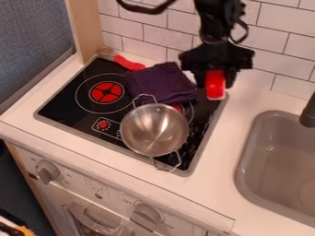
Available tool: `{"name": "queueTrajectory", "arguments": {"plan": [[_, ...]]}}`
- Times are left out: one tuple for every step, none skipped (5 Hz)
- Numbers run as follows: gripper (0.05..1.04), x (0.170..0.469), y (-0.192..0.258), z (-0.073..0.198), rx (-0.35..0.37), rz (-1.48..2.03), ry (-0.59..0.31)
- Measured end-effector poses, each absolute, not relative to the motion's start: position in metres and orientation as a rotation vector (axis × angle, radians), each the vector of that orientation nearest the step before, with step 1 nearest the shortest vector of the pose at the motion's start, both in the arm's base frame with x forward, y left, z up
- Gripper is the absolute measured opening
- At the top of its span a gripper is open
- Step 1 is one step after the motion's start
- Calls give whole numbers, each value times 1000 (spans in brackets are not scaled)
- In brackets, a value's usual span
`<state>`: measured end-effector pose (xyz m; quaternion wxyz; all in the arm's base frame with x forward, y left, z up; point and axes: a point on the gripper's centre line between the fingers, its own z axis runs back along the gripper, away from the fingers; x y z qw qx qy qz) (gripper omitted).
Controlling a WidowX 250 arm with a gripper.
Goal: Move the sushi to the upper right corner of the stove
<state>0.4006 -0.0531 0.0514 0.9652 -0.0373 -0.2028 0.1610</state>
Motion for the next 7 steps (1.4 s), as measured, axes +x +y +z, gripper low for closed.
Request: {"name": "queueTrajectory", "arguments": {"plan": [[588, 407, -59, 31, -71, 309, -377], [588, 409, -61, 20, -59, 309, -355], [640, 407, -64, 18, -32, 316, -342], [948, 404, -64, 15, -15, 350, -342], [1002, 399, -62, 14, 6, 370, -345], [1001, 392, -59, 16, 16, 378, -337], [1000, 389, -56, 32, 11, 382, -358]]}}
